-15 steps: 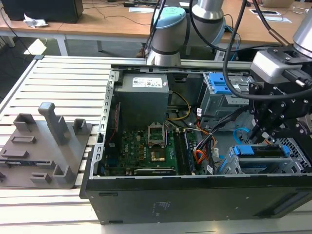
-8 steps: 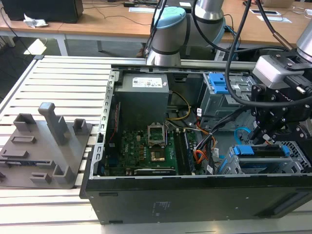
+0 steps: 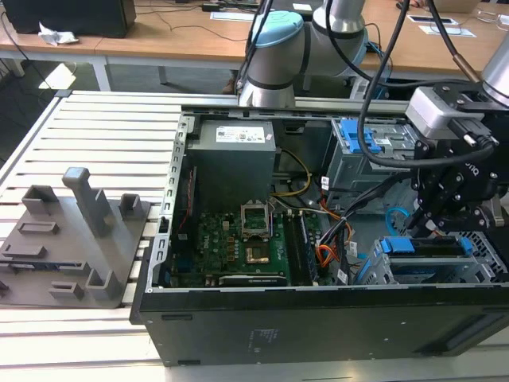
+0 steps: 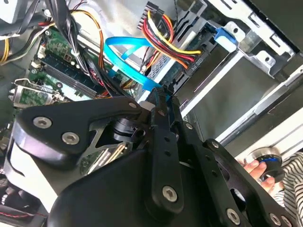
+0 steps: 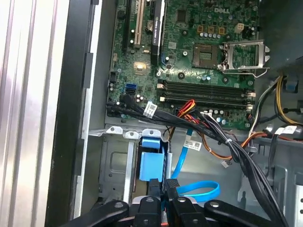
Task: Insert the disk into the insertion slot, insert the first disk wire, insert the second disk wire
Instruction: 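Insert the second disk wire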
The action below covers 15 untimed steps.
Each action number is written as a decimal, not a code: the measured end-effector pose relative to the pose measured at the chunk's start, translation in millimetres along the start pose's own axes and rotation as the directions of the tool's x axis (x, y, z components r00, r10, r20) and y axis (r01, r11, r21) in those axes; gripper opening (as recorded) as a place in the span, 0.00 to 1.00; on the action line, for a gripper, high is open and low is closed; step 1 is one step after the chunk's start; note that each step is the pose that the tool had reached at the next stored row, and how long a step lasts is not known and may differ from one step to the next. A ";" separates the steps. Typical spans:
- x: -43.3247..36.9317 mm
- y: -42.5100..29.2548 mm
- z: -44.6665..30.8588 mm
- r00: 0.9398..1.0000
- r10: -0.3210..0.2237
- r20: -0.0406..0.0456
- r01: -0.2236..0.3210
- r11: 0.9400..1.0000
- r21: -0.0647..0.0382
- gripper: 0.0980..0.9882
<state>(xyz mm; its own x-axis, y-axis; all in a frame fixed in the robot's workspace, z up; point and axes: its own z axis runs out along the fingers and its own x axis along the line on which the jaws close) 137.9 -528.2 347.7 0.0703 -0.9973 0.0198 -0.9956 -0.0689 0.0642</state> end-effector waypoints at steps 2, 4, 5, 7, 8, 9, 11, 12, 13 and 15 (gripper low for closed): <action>0.3 -5.0 0.7 1.000 0.004 -0.001 -0.004 1.000 0.000 0.07; 1.2 -16.6 1.1 1.000 0.005 -0.001 -0.005 1.000 -0.004 0.07; 2.1 -16.6 1.2 1.000 0.005 -0.001 -0.005 1.000 -0.004 0.07; 4.5 -16.2 1.6 1.000 0.005 0.001 -0.005 1.000 -0.003 0.07; 5.0 -15.8 1.7 1.000 0.005 0.002 -0.005 1.000 -0.003 0.07; 6.6 -14.7 2.0 1.000 0.005 0.003 -0.005 1.000 -0.003 0.07; 6.8 -14.5 3.3 1.000 0.005 0.009 -0.004 1.000 -0.003 0.07; 6.8 -14.6 4.2 1.000 0.004 0.017 -0.004 1.000 -0.002 0.07; 6.7 -14.6 4.5 1.000 0.004 0.019 -0.004 1.000 -0.002 0.07; 7.3 -14.6 5.5 1.000 0.004 0.021 -0.004 1.000 -0.002 0.07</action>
<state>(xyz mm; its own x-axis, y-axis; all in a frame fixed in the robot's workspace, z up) 152.6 -534.5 341.4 0.0653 -0.9979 -0.0005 -0.9957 -0.0652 0.0663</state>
